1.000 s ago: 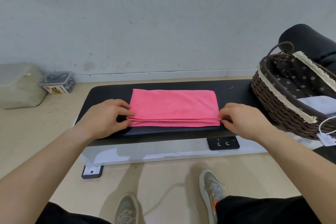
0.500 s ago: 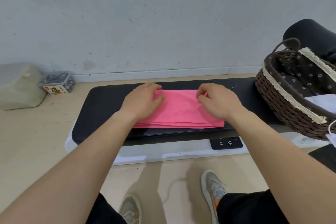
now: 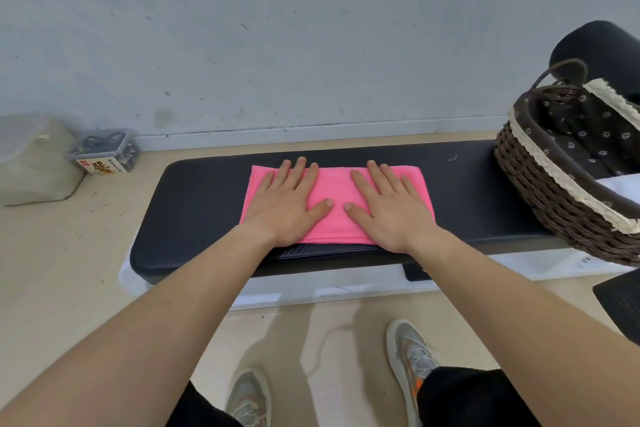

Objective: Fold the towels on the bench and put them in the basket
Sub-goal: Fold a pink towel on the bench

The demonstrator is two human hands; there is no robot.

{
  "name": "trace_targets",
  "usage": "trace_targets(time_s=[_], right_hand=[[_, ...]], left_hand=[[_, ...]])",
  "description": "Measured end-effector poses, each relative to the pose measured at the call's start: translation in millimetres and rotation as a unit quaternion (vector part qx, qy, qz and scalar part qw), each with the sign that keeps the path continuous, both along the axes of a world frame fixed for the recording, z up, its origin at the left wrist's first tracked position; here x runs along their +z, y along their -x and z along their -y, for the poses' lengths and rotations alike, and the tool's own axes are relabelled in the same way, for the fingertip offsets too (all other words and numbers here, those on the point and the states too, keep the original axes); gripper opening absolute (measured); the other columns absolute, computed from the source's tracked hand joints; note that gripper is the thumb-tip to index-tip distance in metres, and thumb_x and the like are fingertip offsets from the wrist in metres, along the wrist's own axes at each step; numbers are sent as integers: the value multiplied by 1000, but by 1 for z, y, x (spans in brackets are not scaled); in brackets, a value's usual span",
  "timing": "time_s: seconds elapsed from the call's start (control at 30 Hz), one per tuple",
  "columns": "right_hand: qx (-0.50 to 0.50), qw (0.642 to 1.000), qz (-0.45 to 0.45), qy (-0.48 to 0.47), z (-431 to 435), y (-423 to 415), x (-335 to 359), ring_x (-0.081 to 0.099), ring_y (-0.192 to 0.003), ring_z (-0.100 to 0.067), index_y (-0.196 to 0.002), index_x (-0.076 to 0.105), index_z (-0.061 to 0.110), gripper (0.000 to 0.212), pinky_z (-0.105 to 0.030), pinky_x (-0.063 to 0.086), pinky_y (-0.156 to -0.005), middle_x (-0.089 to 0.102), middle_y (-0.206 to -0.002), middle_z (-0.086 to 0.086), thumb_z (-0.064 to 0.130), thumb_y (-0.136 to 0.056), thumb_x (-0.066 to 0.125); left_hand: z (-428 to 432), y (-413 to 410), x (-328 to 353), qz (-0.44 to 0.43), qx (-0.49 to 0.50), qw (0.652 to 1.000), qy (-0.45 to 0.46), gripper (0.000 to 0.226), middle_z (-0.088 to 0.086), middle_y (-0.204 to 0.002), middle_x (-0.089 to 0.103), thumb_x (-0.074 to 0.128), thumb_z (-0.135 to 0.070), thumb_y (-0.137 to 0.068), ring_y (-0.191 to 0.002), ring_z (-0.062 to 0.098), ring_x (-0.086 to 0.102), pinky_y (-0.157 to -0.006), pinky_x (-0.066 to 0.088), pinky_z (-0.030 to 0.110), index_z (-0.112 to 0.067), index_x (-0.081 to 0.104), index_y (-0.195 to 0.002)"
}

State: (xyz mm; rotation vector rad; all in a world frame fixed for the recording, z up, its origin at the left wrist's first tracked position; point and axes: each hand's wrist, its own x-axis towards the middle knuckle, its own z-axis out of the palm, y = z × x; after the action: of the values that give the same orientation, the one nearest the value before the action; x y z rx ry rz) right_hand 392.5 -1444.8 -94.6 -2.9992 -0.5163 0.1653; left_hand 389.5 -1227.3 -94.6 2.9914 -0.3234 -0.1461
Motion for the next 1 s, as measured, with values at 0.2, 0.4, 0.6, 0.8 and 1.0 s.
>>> trace_targets(time_s=[0.2,0.4,0.6,0.8,1.0], right_hand=[[-27,999,-8,19,25,13,0,-16,-152,-24,-157,-12,33,82,-49,-2,-124,-21,-165,-3,75,-88,4],[-23,999,-25,27,29,15,8,-15,-153,-24,-158,-10,33,78,-52,-5,-123,-19,-165,-2,72,-93,10],[20,999,29,-23,13,5,35,18,-151,-25,-151,36,32,62,-49,11,-123,20,-165,3,60,-95,40],[108,991,-10,-84,-12,3,49,30,-144,-21,-138,55,34,60,-40,25,-118,36,-157,8,57,-84,64],[126,988,-34,-80,-19,-1,44,41,-134,-20,-125,60,33,58,-39,32,-113,52,-141,9,57,-73,71]], left_hand=[[-4,10,0,-4,35,999,-15,80,5,-166,-14,13,-72,-94,-152,26,-14,-124,-4,44,-31,-8,-158],[-22,14,3,-7,61,998,6,69,-2,-167,-9,13,-66,-98,-153,21,-10,-124,-2,49,-35,-1,-158],[-66,12,16,75,208,973,71,62,12,-154,37,44,-48,-99,-139,35,34,-110,34,49,-18,32,-152],[-68,9,29,-5,285,957,60,63,9,-125,52,58,-67,-82,-119,33,49,-91,47,46,-15,61,-118],[-65,7,34,-46,232,955,179,43,4,-70,54,70,-37,-87,-62,19,50,-58,38,33,-15,42,-63]])
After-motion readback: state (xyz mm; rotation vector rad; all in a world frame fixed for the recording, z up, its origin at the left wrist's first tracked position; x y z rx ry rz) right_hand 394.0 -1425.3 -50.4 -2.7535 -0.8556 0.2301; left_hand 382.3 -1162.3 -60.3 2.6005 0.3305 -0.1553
